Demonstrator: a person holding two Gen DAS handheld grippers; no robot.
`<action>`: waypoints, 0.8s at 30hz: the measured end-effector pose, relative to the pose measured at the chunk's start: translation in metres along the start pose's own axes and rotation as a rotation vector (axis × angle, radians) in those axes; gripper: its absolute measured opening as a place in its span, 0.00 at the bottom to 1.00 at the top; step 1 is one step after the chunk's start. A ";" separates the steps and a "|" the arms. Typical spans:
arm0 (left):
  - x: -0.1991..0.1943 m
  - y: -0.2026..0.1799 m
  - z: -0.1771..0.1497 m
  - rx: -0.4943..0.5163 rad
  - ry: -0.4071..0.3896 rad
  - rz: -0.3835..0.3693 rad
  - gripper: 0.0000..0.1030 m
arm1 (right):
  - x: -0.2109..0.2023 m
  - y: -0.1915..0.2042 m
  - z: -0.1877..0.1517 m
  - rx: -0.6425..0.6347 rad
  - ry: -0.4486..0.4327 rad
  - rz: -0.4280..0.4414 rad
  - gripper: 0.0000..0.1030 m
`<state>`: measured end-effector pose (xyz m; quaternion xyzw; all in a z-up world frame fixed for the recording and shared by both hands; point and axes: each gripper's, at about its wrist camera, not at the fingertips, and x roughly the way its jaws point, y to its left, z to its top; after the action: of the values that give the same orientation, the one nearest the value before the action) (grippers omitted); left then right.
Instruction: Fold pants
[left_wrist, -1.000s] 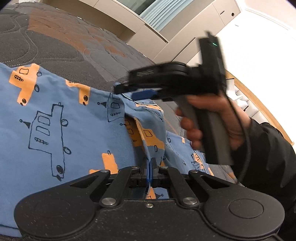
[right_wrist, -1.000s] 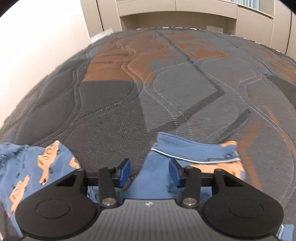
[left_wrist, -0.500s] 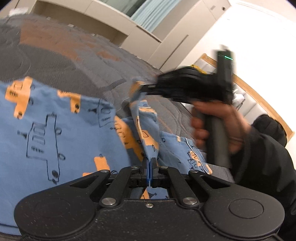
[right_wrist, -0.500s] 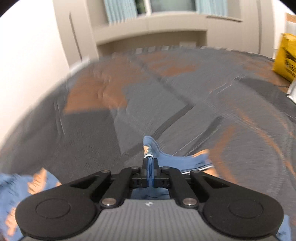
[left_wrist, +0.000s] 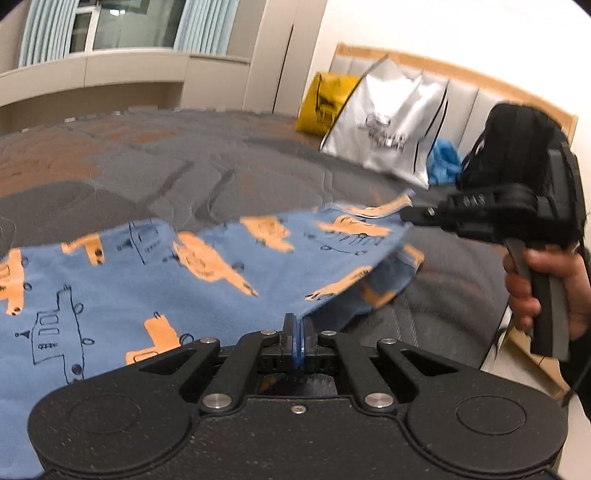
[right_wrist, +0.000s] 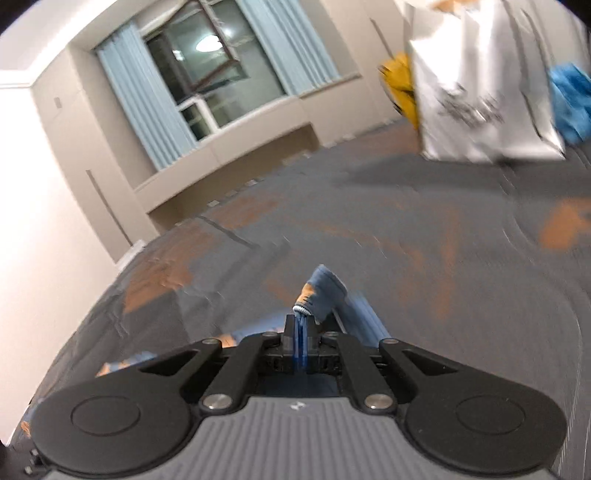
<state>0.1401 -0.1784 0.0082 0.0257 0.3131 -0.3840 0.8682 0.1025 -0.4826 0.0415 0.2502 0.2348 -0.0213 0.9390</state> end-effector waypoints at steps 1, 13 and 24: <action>0.001 0.001 -0.001 0.003 0.009 0.005 0.00 | 0.001 -0.009 -0.007 0.018 0.012 -0.002 0.02; 0.005 -0.001 -0.007 -0.033 0.034 0.034 0.05 | 0.006 -0.038 -0.032 0.085 0.021 0.054 0.46; 0.003 -0.008 -0.005 -0.019 0.012 0.047 0.05 | -0.003 -0.039 -0.026 0.074 -0.123 -0.057 0.07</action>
<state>0.1332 -0.1848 0.0039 0.0273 0.3213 -0.3602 0.8754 0.0820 -0.5047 0.0048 0.2761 0.1828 -0.0722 0.9408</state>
